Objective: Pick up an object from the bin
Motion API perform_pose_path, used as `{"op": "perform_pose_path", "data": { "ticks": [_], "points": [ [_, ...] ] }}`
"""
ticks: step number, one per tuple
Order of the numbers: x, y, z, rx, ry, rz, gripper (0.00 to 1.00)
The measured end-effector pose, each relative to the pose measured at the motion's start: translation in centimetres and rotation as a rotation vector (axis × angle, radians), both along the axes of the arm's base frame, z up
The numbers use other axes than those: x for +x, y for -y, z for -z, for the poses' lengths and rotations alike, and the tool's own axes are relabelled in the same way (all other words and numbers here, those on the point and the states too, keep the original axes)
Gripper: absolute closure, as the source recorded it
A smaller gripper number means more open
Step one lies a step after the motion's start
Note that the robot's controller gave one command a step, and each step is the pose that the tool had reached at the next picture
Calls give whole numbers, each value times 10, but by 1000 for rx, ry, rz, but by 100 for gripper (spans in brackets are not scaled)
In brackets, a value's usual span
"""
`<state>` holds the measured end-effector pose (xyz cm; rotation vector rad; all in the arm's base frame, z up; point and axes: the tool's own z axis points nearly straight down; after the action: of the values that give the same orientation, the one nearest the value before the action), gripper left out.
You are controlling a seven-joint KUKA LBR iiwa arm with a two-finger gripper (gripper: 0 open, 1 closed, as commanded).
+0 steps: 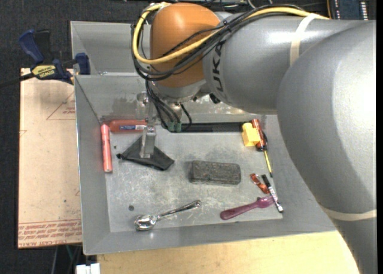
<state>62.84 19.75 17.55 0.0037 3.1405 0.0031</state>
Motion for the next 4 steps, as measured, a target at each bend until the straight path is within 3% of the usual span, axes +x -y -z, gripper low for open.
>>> {"op": "perform_pose_path", "data": {
  "ticks": [1, 2, 3, 4],
  "points": [
    [0, 0, 0, 0, 0, -1, 0],
    [-4, 5, 82, 1, 4, -203, 0],
    [-20, 7, 92, 1, 10, -309, 100],
    [-20, 7, 92, 1, 10, -309, 100]
  ]
}}
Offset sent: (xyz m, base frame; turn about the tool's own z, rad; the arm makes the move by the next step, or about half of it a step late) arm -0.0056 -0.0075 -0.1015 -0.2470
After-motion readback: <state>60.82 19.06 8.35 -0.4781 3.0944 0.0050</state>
